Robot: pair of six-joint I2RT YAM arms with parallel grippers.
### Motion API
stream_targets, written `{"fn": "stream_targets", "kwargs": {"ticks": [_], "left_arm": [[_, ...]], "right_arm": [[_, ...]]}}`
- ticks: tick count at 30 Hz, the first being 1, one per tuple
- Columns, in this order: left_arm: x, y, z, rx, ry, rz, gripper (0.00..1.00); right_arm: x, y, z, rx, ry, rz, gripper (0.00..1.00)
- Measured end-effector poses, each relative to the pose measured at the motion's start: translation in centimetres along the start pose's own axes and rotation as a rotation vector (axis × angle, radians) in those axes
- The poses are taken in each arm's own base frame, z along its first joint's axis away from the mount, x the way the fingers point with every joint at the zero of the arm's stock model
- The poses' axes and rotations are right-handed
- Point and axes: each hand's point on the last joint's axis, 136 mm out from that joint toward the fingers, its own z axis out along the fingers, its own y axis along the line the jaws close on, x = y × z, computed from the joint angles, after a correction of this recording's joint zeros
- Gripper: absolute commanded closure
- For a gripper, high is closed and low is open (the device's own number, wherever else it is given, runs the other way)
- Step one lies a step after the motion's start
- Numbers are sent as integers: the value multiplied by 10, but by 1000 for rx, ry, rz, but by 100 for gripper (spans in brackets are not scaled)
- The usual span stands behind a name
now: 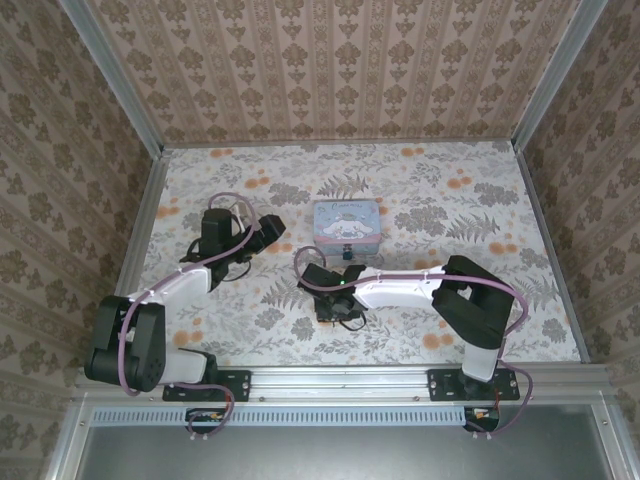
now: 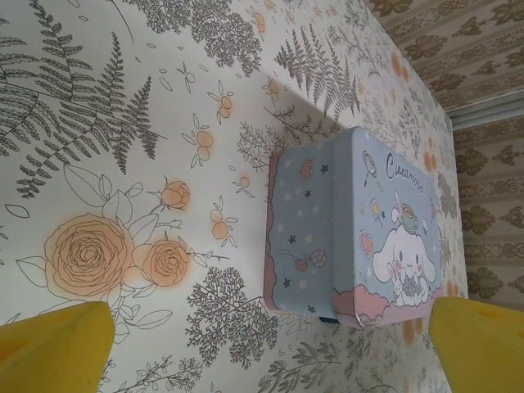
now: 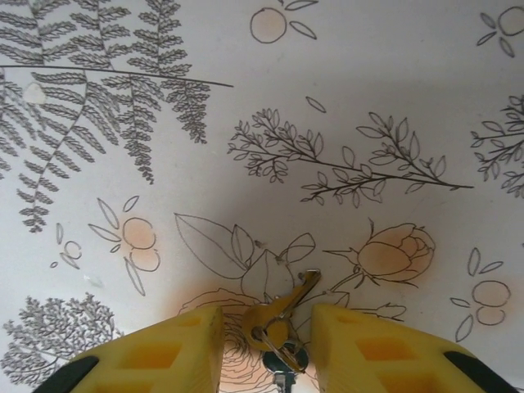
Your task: Unlock a padlock with a key
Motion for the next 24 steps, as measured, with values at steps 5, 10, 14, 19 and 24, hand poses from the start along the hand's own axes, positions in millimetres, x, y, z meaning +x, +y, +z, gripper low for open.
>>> {"fn": "stream_targets", "kwargs": {"ticks": [5, 10, 14, 19, 24], "left_arm": [[1, 1, 0, -1, 1, -3, 0], [2, 2, 0, -2, 2, -4, 0], [2, 2, 0, -2, 3, -5, 0], [2, 2, 0, -3, 2, -5, 0], [2, 3, 0, -5, 5, -6, 0]], "right_arm": [[1, 0, 1, 45, -5, -22, 68], [1, -2, 2, 85, -16, -41, 75], [1, -3, 2, 91, -24, -43, 85], [0, -3, -1, 66, -40, -34, 100], [-8, 3, 1, -17, -63, -15, 100]]}}
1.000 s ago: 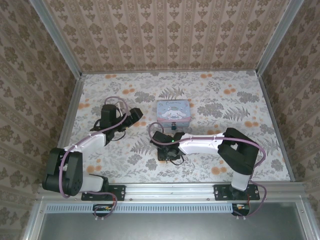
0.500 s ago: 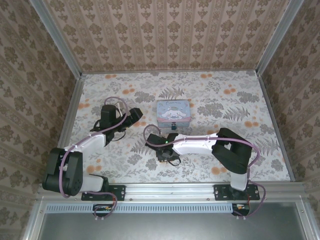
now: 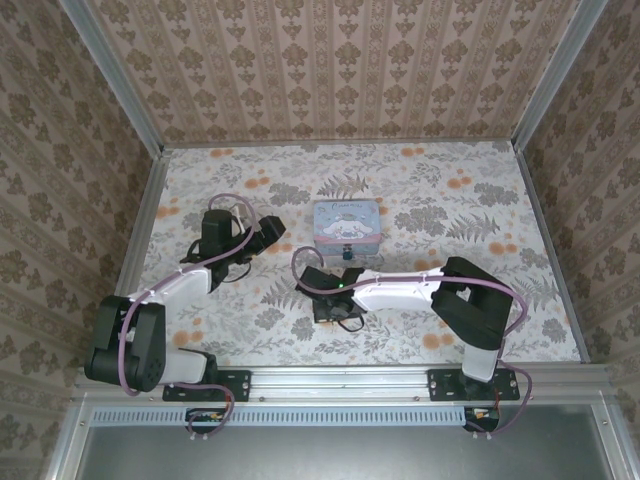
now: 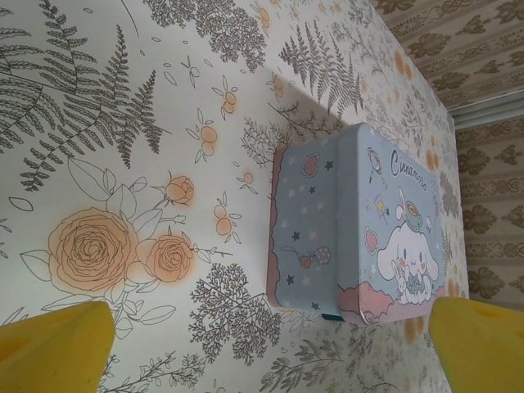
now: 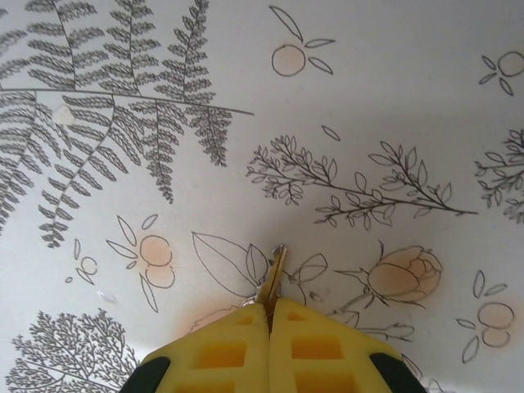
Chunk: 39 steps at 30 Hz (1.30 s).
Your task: Unlock a padlock with a key
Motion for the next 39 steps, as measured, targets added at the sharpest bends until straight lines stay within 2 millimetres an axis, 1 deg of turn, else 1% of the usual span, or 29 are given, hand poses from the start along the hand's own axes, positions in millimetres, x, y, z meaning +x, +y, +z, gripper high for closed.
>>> {"fn": "stream_targets", "kwargs": {"ticks": [5, 10, 13, 16, 21, 25, 29, 32, 35, 39], "left_arm": [[2, 2, 0, -8, 9, -6, 0], [7, 3, 3, -7, 33, -7, 0], [8, -1, 7, 4, 54, 7, 0], [12, -11, 12, 29, 81, 34, 0], [29, -26, 21, 71, 152, 80, 0], [47, -29, 29, 88, 223, 98, 0], [62, -32, 33, 104, 277, 108, 1], [67, -37, 33, 122, 297, 120, 2], [68, -41, 33, 133, 304, 123, 2], [68, -41, 34, 136, 306, 124, 2]], "right_arm": [[-4, -1, 0, -97, -12, 20, 100], [-9, -11, -1, -190, -31, 48, 100], [-13, -19, -1, -251, -42, 69, 100], [-17, -25, -1, -314, -56, 79, 100], [-20, -31, -1, -414, -72, 61, 100], [-21, -33, -5, -469, -82, 24, 100], [-26, -31, -14, -526, -108, -11, 100], [-32, -30, -21, -557, -130, -22, 100], [-37, -31, -23, -567, -145, -25, 100], [-35, -33, -22, -570, -143, -27, 100]]}}
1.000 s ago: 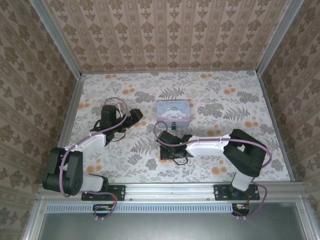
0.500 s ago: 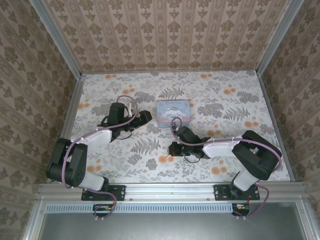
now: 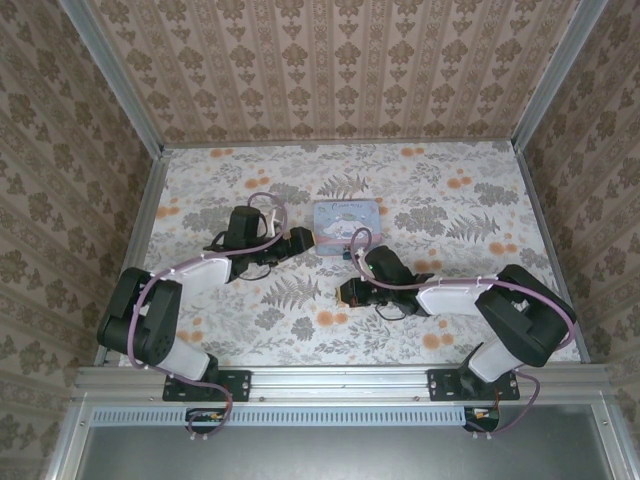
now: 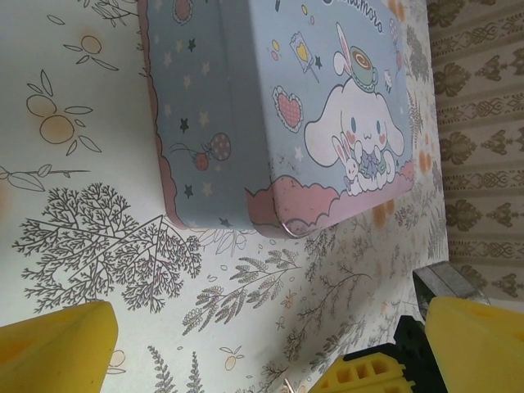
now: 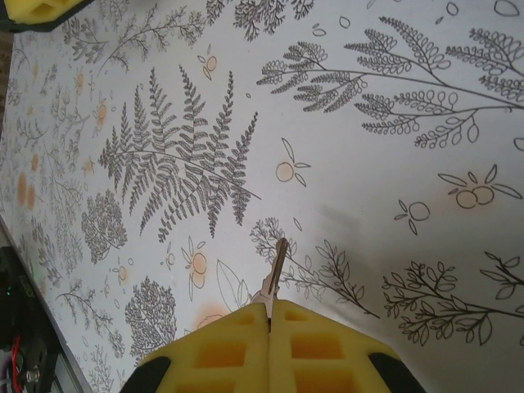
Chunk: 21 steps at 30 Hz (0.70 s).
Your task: Unlock a padlock with a key
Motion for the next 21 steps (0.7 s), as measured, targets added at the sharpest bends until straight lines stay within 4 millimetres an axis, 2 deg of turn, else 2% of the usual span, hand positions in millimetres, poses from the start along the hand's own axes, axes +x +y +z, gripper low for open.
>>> {"fn": "stream_targets", "kwargs": {"ticks": [4, 8, 13, 21], "left_arm": [[5, -1, 6, 8, 26, -1, 3], [11, -4, 13, 42, 58, -5, 6], [13, -12, 18, 104, 81, -33, 17], [17, -46, 29, 242, 131, -41, 31]], "right_arm": [[1, 2, -3, -10, -2, -3, 100], [-10, 14, -14, -42, -43, -20, 100], [-25, 25, -29, -75, -98, -32, 100], [-59, 43, -48, -126, -182, -49, 100]]}}
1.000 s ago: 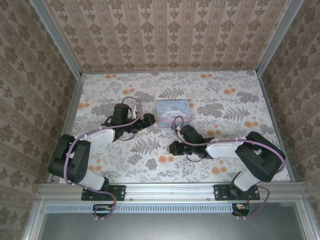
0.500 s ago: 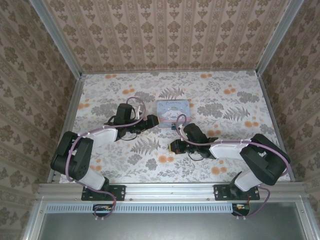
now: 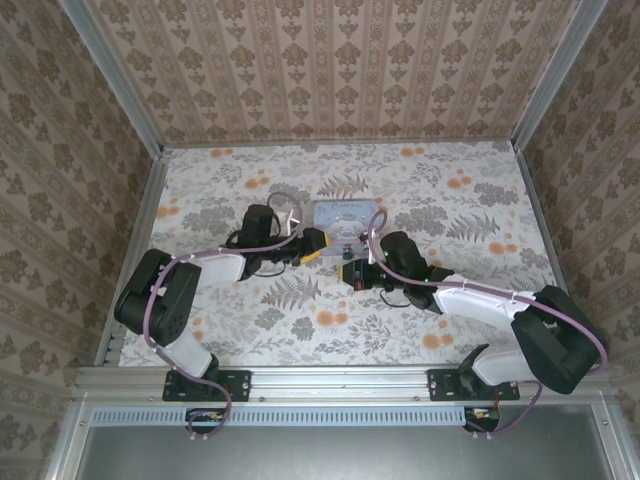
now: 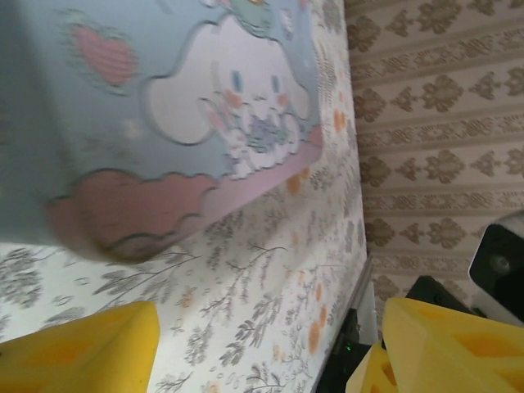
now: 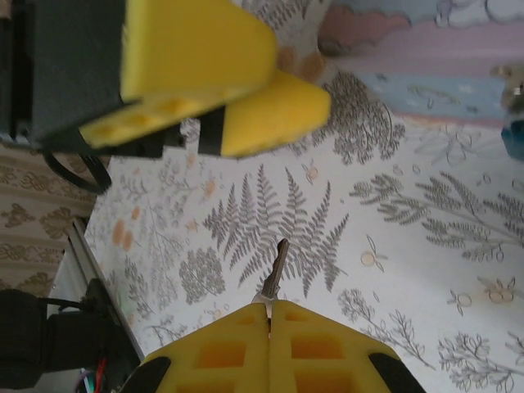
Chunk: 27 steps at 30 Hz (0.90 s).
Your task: Unlock a padlock with a key
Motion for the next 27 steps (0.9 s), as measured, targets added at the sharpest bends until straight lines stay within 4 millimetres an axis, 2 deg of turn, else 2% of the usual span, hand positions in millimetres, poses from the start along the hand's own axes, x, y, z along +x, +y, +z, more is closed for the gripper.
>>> {"fn": "stream_targets", "kwargs": {"ticks": [5, 8, 27], "left_arm": [[0, -18, 5, 58, 14, 18, 36], [-1, -22, 6, 80, 12, 19, 39], [-2, -33, 19, 163, 20, -11, 60]], "right_arm": [[-19, 9, -3, -23, -35, -16, 100], [-25, 9, -4, -29, -44, -16, 100], [-26, 10, -2, -40, -38, -12, 100]]}}
